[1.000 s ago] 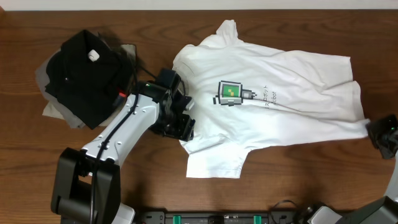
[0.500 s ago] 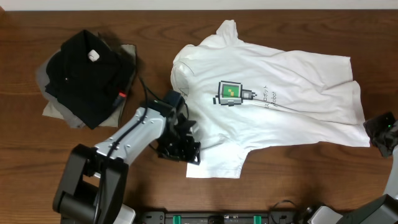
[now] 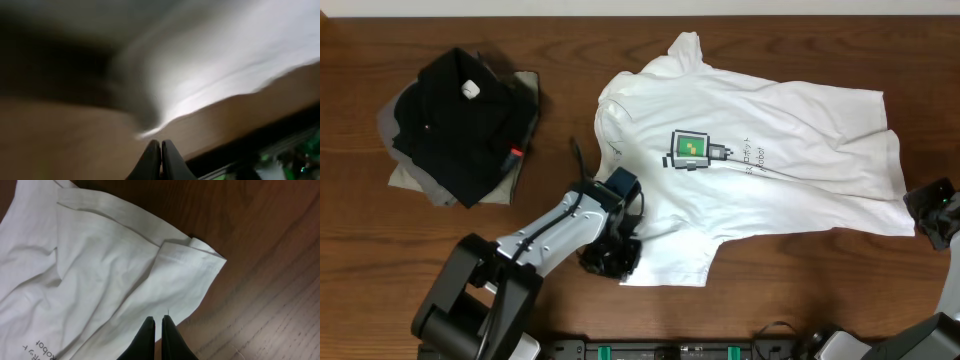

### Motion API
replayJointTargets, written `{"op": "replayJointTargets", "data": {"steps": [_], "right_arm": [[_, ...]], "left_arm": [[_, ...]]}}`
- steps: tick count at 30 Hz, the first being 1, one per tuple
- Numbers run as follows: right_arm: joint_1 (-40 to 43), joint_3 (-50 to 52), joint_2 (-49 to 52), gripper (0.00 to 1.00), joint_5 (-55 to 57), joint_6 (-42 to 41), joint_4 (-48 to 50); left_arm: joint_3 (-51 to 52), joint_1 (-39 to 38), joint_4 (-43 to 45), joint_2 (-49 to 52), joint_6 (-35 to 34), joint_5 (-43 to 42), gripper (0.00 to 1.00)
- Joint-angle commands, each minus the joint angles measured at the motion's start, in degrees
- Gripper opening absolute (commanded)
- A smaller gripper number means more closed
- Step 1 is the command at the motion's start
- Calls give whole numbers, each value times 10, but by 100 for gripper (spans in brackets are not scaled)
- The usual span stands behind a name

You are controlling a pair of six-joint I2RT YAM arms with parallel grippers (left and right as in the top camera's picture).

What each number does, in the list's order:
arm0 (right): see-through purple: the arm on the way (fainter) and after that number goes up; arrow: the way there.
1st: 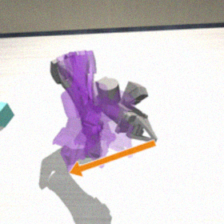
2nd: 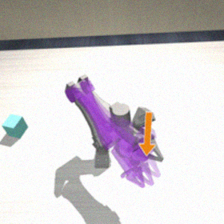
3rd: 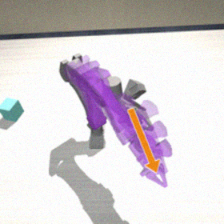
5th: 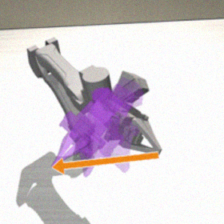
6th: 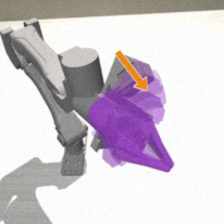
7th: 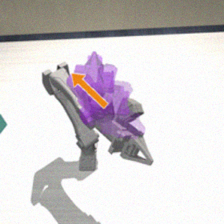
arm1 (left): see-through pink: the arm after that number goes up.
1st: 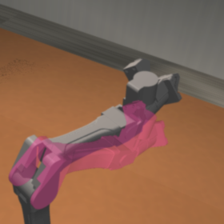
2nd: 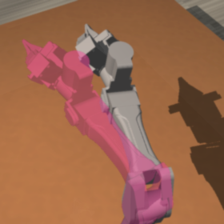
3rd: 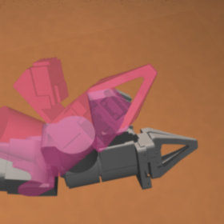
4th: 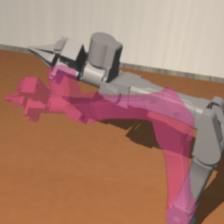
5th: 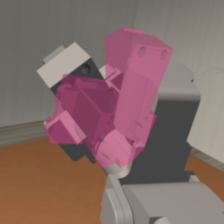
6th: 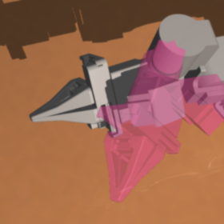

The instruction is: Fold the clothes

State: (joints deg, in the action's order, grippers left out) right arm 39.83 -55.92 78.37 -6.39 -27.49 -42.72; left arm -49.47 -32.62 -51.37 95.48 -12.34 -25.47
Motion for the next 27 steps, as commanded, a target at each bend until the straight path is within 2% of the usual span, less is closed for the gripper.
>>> {"op": "replayJointTargets", "data": {"steps": [1, 5, 7, 9, 11, 12, 13, 14, 17, 21, 27], "right_arm": [[-5, -2, 4, 6, 2, 1, 0], [-10, 12, 6, 6, 4, -1, 5], [-15, 22, 12, 7, 4, -1, 16], [-19, 31, 19, 7, 4, -2, 30], [-21, 36, 28, 9, 0, -8, 38], [-21, 37, 33, 11, -3, -8, 38], [-21, 37, 38, 13, -3, -8, 38], [-21, 37, 42, 17, -3, -7, 38], [-21, 37, 52, 17, -7, -7, 42], [-21, 37, 54, 17, -21, -8, 51], [-21, 37, 54, 17, -27, -7, 52]], "left_arm": [[1, 28, -49, -13, -110, 115, 6], [1, 74, -108, -50, -153, 208, 6], [1, 100, -108, -72, -161, 219, 6], [1, 113, -87, -86, -143, 189, 6], [1, 114, -43, -93, -63, 102, 7], [1, 111, -27, -93, -35, 64, 16], [2, 108, -17, -92, -19, 38, 32], [2, 102, -9, -89, -9, 24, 43], [2, 83, -7, -74, 12, 23, 60], [3, 55, 2, -38, 25, 23, 68], [2, 28, 59, 13, 48, 21, 68]]}}
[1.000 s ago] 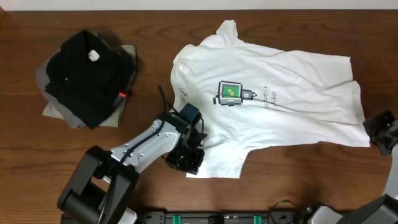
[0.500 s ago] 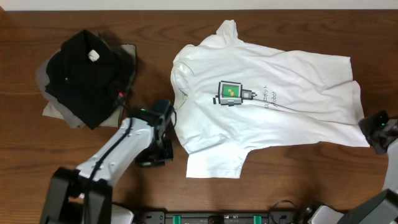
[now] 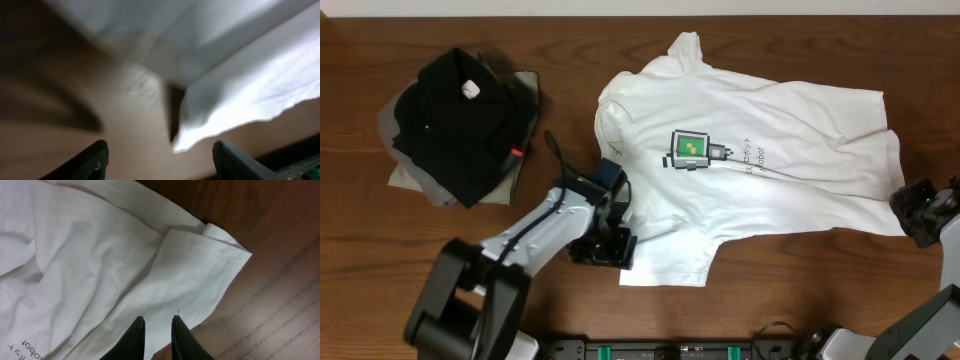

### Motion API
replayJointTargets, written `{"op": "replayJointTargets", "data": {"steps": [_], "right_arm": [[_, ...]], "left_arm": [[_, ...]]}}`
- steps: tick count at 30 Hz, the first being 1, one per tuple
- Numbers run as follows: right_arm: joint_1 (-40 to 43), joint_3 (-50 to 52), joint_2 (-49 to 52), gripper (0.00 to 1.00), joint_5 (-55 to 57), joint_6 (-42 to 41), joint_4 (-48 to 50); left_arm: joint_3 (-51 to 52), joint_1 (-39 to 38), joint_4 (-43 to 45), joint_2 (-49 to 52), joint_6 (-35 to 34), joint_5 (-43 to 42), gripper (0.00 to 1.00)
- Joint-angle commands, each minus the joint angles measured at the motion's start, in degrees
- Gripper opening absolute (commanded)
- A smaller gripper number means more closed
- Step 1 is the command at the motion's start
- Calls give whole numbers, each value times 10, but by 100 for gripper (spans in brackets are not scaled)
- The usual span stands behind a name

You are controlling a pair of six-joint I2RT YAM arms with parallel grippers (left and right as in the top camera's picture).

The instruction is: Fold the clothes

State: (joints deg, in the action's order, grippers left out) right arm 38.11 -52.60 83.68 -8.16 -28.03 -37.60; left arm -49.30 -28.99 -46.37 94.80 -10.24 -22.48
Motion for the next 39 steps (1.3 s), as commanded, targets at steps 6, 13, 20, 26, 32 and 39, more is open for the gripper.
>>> {"op": "replayJointTargets", "data": {"steps": [6, 13, 20, 26, 32, 39], "right_arm": [[-4, 4, 1, 17, -18, -2, 1], [-4, 4, 1, 17, -31, -2, 0], [-4, 4, 1, 17, -30, -2, -5], [-4, 4, 1, 18, -30, -2, -9], [-17, 16, 1, 23, -25, 16, -27], [-23, 46, 2, 16, 2, 22, -54]], "left_arm": [[-1, -13, 20, 35, 30, -9, 38], [-1, -25, 19, 38, 70, -21, 6], [-3, 3, -25, 17, -21, 41, 6], [-5, 94, -119, -77, -83, 132, 6], [-5, 137, -128, -144, -83, 142, 6], [-5, 137, -127, -136, -76, 142, 6]]}}
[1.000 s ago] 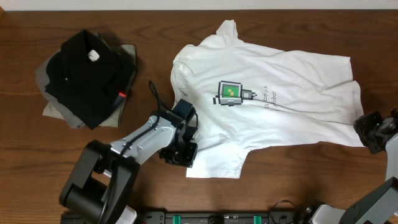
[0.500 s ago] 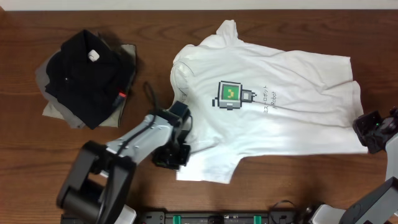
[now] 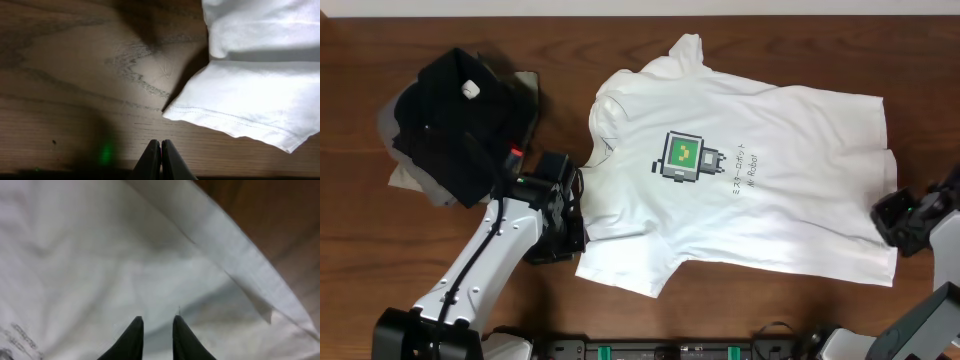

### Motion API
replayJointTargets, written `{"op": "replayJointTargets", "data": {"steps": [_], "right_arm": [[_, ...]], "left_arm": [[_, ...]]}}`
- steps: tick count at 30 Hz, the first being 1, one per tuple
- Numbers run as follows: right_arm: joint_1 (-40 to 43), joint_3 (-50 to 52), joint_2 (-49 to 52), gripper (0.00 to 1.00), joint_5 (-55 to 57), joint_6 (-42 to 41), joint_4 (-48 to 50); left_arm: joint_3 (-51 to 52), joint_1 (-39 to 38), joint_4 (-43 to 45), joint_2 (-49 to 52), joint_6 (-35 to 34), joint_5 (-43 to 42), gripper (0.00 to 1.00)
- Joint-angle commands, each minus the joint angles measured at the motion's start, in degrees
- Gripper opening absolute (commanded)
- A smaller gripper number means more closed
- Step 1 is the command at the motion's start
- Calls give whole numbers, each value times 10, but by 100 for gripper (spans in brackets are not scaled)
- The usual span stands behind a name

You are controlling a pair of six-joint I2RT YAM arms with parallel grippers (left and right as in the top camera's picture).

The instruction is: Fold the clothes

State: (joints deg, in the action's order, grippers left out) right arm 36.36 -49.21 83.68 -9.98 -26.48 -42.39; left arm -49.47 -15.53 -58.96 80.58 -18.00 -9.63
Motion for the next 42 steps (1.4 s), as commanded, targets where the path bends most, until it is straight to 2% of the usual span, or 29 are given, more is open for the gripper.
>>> {"op": "replayJointTargets", "data": {"steps": [1, 3, 4, 8, 13, 17, 21, 27, 34, 40, 42], "right_arm": [[-5, 18, 2, 13, 23, 7, -14], [-5, 27, 2, 11, 22, 7, -30], [-5, 32, 2, 13, 23, 7, -36], [-5, 39, 2, 26, 22, 9, -61], [-2, 39, 1, 29, 22, 22, -87], [11, 39, 1, 30, -32, 63, -90], [34, 39, 1, 33, -91, 101, -87], [56, 39, 1, 36, -115, 123, -90], [56, 39, 1, 36, -114, 129, -103], [56, 39, 1, 38, -115, 128, -99], [56, 39, 1, 38, -115, 128, -97]], "left_arm": [[-3, 2, 0, 7, 2, 13, 6], [-3, 2, 6, 7, 12, 11, 6], [-3, 2, 9, 7, 28, 9, 7], [-3, 2, 21, 7, 95, -38, 28], [-3, -2, 21, 7, 165, -122, 42], [-3, -33, 20, 7, 227, -196, 48], [-3, -94, 24, 11, 233, -195, 57], [-2, -181, 39, 66, 215, -163, 66], [-3, -219, 90, 165, 204, -163, 67], [-6, -222, 101, 176, 196, -152, 59], [-6, -222, 105, 176, 179, -138, 49]]}}
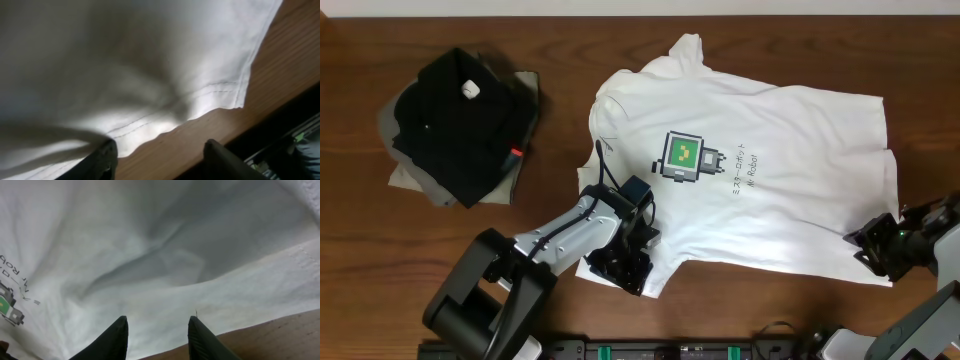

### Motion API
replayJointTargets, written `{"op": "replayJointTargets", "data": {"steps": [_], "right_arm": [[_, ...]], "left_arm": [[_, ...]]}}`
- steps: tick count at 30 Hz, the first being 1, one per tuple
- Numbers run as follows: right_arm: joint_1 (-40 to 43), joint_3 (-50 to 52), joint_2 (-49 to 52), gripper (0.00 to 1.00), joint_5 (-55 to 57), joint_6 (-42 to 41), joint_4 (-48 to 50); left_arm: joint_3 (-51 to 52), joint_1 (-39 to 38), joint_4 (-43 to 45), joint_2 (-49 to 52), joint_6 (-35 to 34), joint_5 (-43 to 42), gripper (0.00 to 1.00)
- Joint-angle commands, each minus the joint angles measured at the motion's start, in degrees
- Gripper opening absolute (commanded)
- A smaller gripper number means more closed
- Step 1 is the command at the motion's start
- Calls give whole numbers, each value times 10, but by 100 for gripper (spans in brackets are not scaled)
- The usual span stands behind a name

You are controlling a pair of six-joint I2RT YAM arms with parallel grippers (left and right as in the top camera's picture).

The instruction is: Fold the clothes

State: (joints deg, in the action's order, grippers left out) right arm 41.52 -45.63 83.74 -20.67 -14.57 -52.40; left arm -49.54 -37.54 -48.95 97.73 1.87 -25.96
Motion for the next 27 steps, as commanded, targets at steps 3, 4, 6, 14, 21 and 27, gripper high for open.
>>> {"op": "replayJointTargets", "data": {"steps": [3, 4, 6, 14, 21, 27], "right_arm": [[5, 3, 1, 38, -8, 9, 5], [5, 3, 1, 38, -8, 9, 5], [5, 3, 1, 38, -8, 9, 6], [5, 3, 1, 37, -19, 9, 14], [5, 3, 1, 38, -20, 9, 21], [5, 3, 1, 39, -23, 9, 25]], "left_arm": [[-6, -2, 19, 4, -108, 87, 19], [-6, -2, 19, 4, -143, 115, 14], [-5, -2, 19, 5, -173, 143, 12], [-16, -2, -19, -14, -236, 158, 30], [-29, -1, -54, -122, -364, 299, 56], [-3, 44, -38, -145, -379, 313, 72]]}}
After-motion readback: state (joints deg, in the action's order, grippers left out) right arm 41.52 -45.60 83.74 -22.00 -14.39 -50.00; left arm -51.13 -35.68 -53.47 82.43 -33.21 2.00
